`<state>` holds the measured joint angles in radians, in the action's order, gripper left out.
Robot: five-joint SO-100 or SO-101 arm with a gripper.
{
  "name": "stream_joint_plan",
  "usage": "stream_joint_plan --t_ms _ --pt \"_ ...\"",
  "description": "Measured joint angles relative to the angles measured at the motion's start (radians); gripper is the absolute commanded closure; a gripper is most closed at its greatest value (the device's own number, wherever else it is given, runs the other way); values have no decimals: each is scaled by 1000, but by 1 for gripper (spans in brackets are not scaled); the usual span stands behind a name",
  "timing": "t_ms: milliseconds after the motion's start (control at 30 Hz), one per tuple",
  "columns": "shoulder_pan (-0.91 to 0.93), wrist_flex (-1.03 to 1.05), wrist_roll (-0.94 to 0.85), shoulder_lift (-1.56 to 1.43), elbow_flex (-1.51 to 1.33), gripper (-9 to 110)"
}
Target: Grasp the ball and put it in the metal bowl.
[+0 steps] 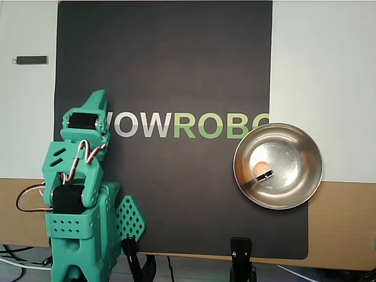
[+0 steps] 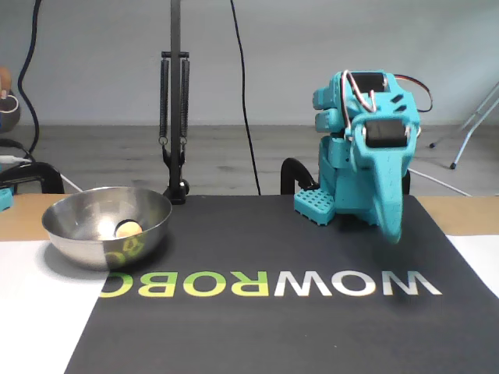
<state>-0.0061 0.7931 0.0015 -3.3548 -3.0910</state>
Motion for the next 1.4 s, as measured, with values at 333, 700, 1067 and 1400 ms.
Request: stream_joint_plan --t_ms 333,700,1067,1400 --pt "-2 15 0 0 0 101" --pt "-2 17 0 0 0 101" --pt "-2 17 0 0 0 101" --pt "-2 17 0 0 0 101"
